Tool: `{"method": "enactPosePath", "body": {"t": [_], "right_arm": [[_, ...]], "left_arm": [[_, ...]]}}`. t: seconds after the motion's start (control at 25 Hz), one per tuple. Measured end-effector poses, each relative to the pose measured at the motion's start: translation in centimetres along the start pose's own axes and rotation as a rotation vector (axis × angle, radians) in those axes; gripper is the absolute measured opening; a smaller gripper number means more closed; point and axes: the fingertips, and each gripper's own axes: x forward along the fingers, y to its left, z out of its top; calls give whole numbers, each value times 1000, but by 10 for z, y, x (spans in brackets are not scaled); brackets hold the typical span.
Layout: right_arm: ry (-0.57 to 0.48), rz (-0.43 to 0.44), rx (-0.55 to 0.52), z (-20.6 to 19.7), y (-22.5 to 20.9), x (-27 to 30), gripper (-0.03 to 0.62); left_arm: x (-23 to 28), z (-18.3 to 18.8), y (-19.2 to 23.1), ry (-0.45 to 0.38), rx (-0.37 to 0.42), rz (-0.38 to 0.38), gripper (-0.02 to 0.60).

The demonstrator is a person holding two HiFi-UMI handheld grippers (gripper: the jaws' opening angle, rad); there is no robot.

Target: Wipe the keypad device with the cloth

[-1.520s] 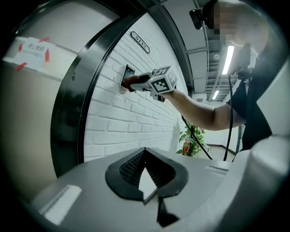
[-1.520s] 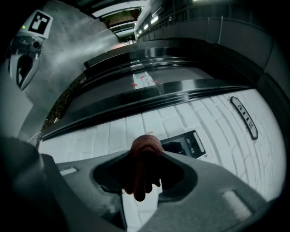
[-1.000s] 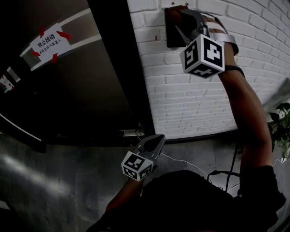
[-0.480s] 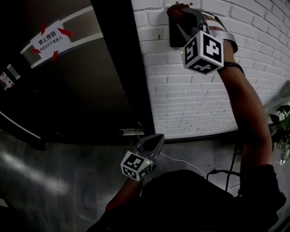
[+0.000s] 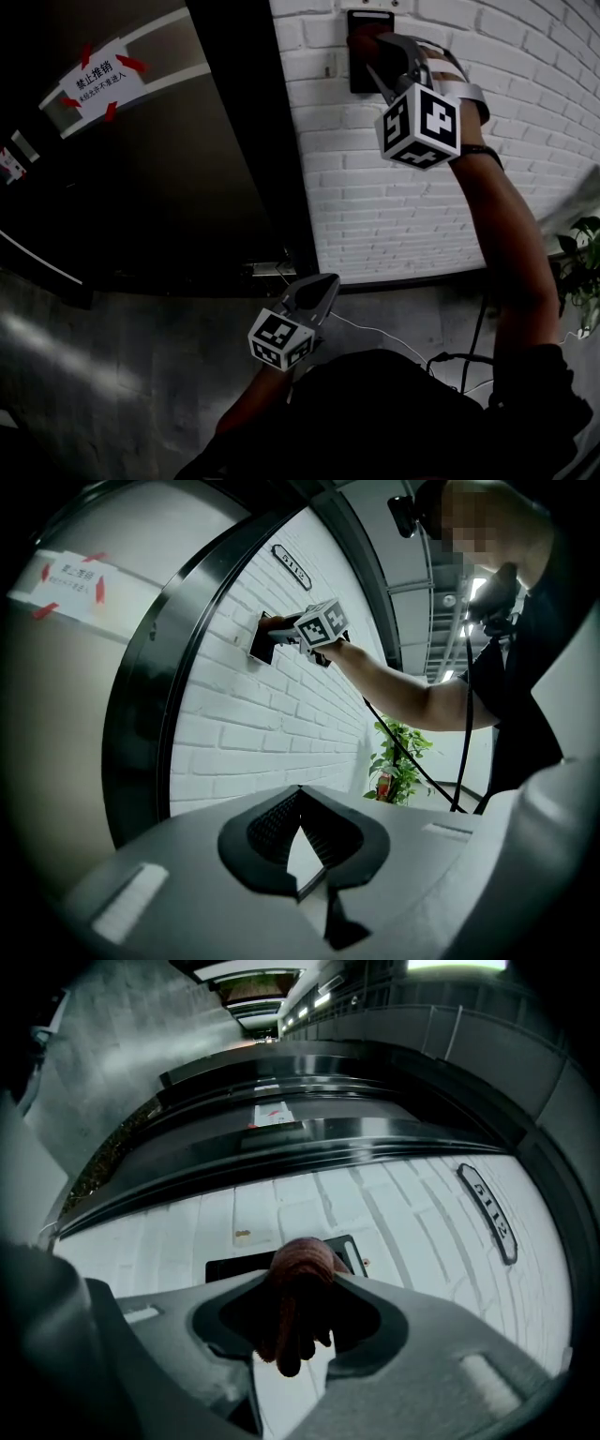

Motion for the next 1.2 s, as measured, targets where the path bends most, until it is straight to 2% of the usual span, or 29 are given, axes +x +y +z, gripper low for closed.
{"method": "enactPosePath", "body": {"t": [0.64, 1.2], "right_arm": [[15, 82, -4, -18, 65, -8, 143], [43, 125, -4, -27, 97, -11, 143]], "left_arm": [[-1, -2, 1, 14, 8, 4, 17], [-6, -4, 3, 28, -9, -5, 17]]}}
